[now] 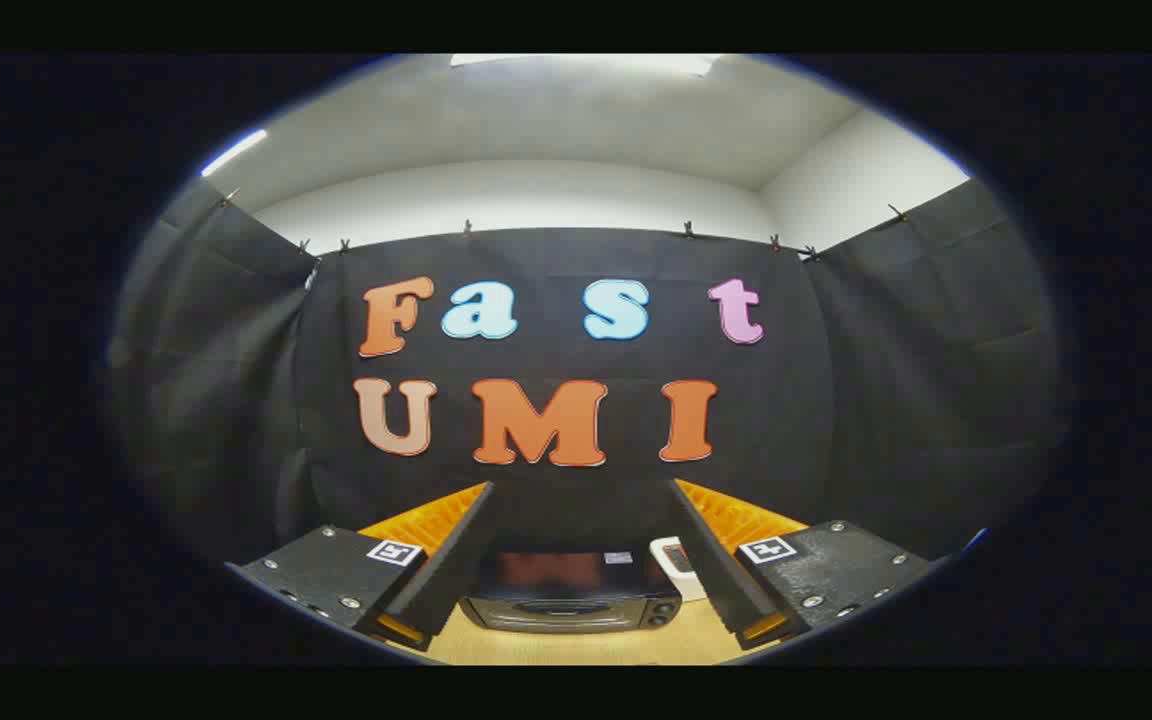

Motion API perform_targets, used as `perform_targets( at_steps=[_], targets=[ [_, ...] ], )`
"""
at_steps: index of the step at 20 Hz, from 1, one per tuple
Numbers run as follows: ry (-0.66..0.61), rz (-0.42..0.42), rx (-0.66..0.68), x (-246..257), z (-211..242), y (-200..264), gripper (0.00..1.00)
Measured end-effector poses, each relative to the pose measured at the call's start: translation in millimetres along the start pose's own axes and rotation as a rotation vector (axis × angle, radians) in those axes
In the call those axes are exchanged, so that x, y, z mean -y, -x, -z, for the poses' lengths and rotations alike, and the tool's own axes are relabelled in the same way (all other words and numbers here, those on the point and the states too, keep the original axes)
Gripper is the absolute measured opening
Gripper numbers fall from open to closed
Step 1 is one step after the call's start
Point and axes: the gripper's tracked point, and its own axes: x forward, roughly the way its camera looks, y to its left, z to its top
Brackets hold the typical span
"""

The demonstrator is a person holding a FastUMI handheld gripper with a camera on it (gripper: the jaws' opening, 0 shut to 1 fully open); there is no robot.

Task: Open the toaster oven, put the food inside, and close the toaster oven door.

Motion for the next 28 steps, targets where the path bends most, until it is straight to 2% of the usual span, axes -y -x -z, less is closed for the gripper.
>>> perform_targets(
  at_steps=[6, 10, 23, 28],
  targets=[
    [-0.056, 0.039, -0.041, 12.0, 2.6, 6.3, 0.99],
    [-0.047, 0.056, -0.049, 19.5, 4.8, 7.2, 0.99],
    [-0.041, 0.054, -0.072, 35.9, 17.1, -2.1, 0.99],
    [-0.051, 0.034, -0.096, 30.2, 35.5, -16.5, 0.99]
  ],
)
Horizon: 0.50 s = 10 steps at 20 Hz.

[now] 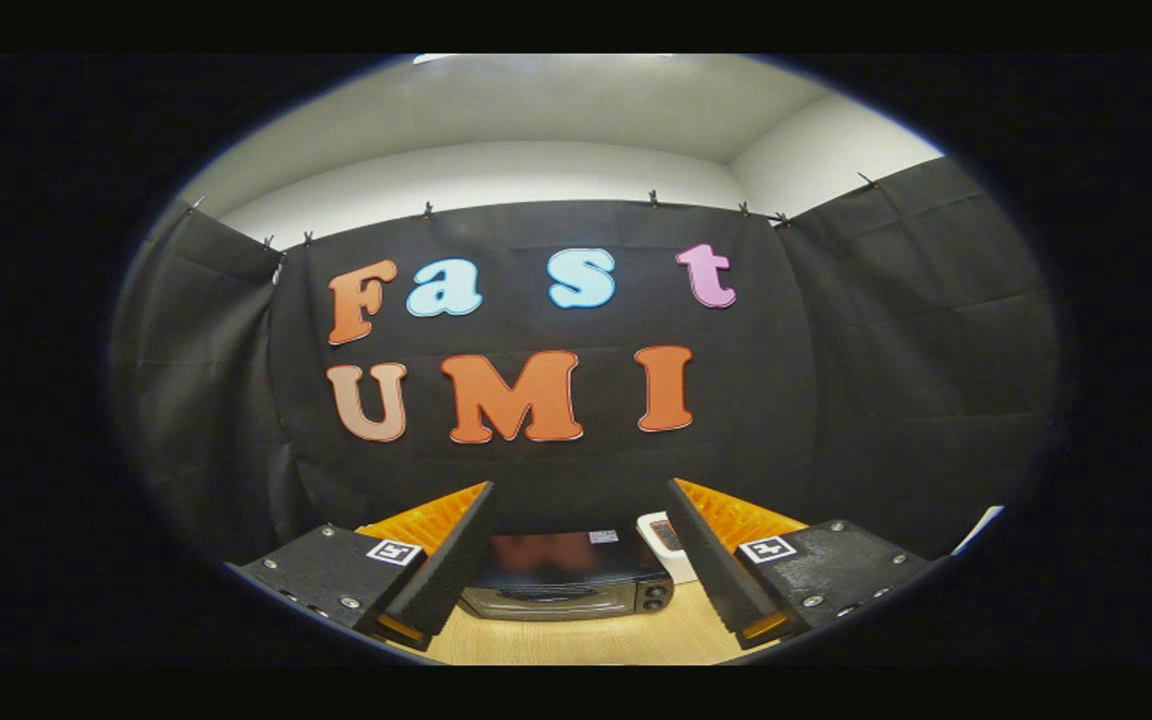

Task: Open the toaster oven, put the food inside, and close the toaster oven door.

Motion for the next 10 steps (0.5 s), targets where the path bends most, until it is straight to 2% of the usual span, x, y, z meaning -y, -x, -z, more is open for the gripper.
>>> perform_targets(
  at_steps=[5, 10],
  targets=[
    [-0.009, -0.023, -0.03, -7.8, 21.1, -26.4, 0.99],
    [-0.039, -0.087, -0.104, -35.9, 65.2, -62.9, 0.99]
  ],
)
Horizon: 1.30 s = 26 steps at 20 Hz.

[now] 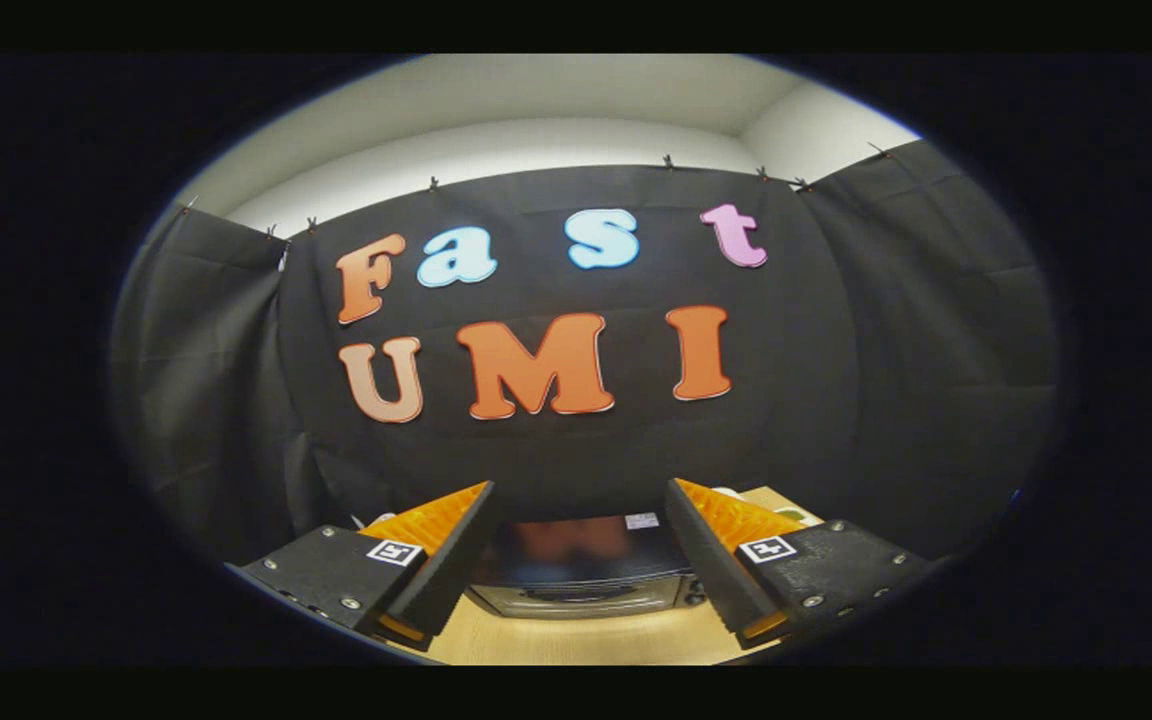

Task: Open the toaster oven, put the food inside, and close the toaster oven door.

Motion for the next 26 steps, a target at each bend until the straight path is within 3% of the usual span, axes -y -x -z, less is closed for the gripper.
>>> perform_targets(
  at_steps=[7, 14, 21, 26],
  targets=[
    [0.054, -0.031, -0.166, -20.0, 86.5, -55.9, 0.99],
    [0.142, 0.01, -0.385, -5.0, 195.9, -90.5, 0.99],
    [0.143, 0.02, -0.465, -0.8, 240.8, -99.0, 1.0],
    [0.141, 0.008, -0.46, -2.3, 245.6, -96.6, 0.99]
  ],
)
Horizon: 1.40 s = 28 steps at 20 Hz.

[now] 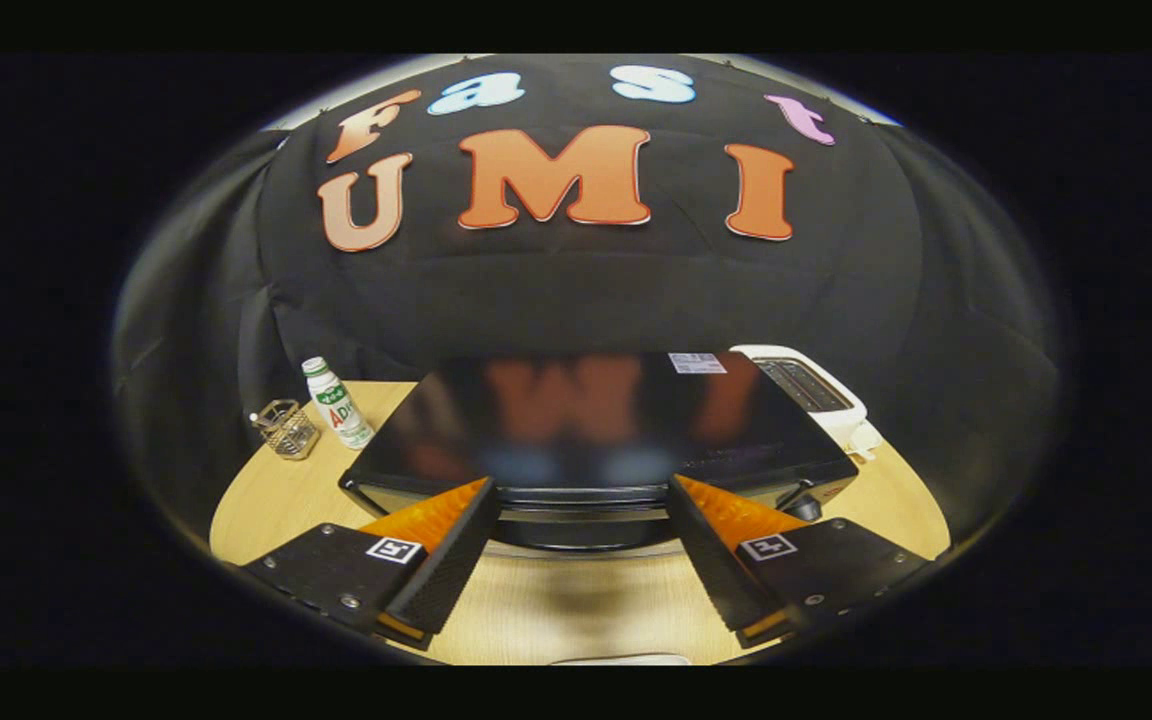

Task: Open the toaster oven, put the food inside, and close the toaster oven door.

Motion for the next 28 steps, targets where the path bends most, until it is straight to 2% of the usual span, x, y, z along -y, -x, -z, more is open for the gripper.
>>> perform_targets(
  at_steps=[8, 17, 28],
  targets=[
    [-0.021, -0.005, 0.011, 1.3, 7.8, 16.5, 1.0],
    [-0.029, 0.008, 0.008, 4.6, 54.2, 60.0, 0.99],
    [-0.035, 0.007, -0.04, 4.5, 119.8, 84.8, 0.99]
  ],
)
